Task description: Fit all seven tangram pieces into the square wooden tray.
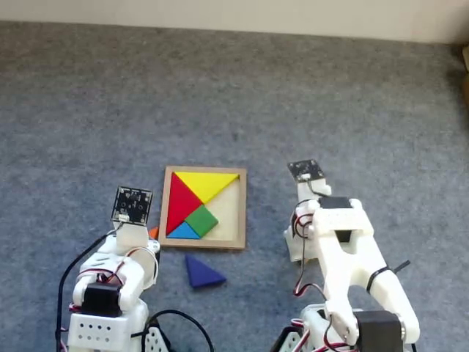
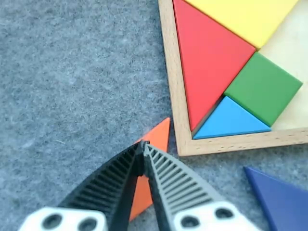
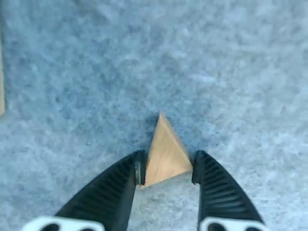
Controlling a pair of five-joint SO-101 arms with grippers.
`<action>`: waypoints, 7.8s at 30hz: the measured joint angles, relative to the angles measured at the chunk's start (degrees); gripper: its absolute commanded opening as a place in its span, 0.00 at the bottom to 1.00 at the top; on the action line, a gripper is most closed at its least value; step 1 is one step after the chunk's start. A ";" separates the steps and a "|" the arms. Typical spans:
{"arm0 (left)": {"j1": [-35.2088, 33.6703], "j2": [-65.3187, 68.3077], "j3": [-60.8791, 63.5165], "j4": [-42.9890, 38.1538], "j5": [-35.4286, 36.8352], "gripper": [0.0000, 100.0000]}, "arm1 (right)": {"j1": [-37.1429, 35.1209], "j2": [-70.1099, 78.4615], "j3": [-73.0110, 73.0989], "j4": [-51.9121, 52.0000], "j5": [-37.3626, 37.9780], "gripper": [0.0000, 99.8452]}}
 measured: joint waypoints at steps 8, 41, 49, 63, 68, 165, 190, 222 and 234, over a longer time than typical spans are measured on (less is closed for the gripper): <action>0.00 0.00 0.00 0.00 0.00 0.01 | -0.70 0.00 -2.99 5.80 -0.70 0.15; 0.00 0.00 0.00 0.00 0.00 0.01 | -2.81 -0.88 -1.32 1.76 -8.26 0.15; 0.00 0.00 0.00 0.00 0.00 0.01 | -3.25 -0.88 0.09 1.32 -8.26 0.15; 0.00 0.00 0.00 0.00 0.00 0.01 | -2.90 -0.88 0.44 1.67 -8.26 0.04; 0.00 0.00 0.00 0.00 0.00 0.01 | -2.90 -0.88 0.44 1.67 -8.26 0.04; 0.00 0.00 0.00 0.00 0.00 0.01 | -21.10 8.44 -27.52 11.69 -24.88 0.05; 0.00 0.00 0.00 0.00 0.00 0.01 | -32.44 26.20 -35.96 -6.42 -36.40 0.05; 0.00 0.00 0.00 0.00 0.00 0.01 | -29.45 24.44 -43.25 3.78 -39.03 0.02; 0.00 0.00 0.00 0.00 0.00 0.01 | -26.02 34.64 -43.69 1.67 -33.58 0.00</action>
